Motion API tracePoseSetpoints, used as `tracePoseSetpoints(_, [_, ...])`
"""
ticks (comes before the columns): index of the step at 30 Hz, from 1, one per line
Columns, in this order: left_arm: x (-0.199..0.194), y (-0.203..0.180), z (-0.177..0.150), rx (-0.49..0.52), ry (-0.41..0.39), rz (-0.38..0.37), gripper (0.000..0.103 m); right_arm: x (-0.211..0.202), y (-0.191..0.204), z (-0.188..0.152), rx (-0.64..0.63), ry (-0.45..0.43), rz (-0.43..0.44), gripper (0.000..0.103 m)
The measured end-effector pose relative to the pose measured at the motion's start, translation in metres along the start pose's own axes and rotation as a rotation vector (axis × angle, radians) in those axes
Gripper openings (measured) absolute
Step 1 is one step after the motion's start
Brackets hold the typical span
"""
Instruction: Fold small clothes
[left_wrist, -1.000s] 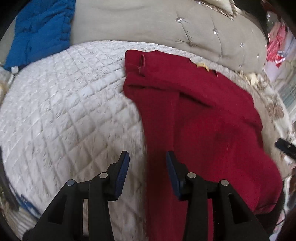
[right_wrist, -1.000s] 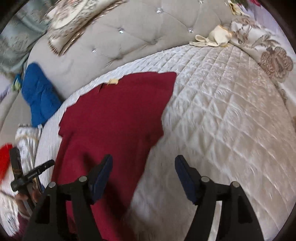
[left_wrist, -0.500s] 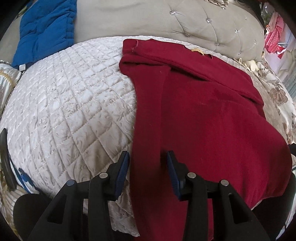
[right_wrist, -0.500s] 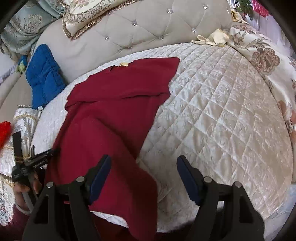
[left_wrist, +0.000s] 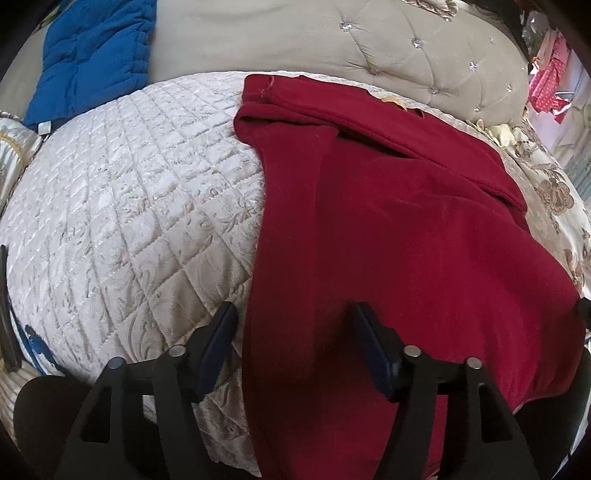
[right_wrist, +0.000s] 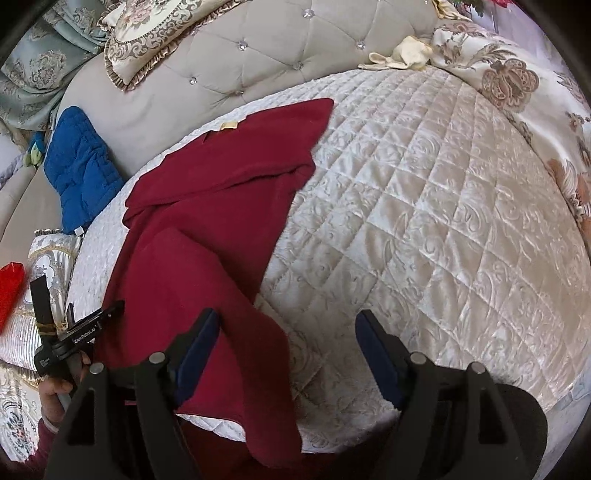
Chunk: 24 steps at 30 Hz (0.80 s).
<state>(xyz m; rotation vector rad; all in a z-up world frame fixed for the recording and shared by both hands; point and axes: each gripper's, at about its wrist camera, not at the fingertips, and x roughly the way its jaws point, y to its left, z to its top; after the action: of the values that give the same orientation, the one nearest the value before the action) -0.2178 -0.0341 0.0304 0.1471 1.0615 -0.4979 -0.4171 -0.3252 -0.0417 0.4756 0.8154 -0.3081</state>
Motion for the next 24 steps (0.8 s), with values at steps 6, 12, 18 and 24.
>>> tracePoseSetpoints(6, [-0.009, 0.008, -0.004, -0.048, 0.103, -0.062, 0.049, -0.006, -0.01, -0.007, -0.006, 0.012, 0.005, 0.081])
tracePoseSetpoints(12, [-0.03, 0.022, -0.026, -0.087, 0.144, -0.13, 0.046, -0.006, -0.013, -0.018, -0.033, 0.028, 0.047, 0.083])
tracePoseSetpoints(18, [-0.028, 0.016, -0.044, -0.074, 0.179, -0.149, 0.046, 0.006, -0.006, -0.029, -0.064, 0.08, 0.058, 0.083])
tracePoseSetpoints(24, [-0.014, 0.012, -0.056, -0.099, 0.237, -0.203, 0.046, 0.012, -0.006, -0.035, -0.049, 0.094, 0.07, 0.083])
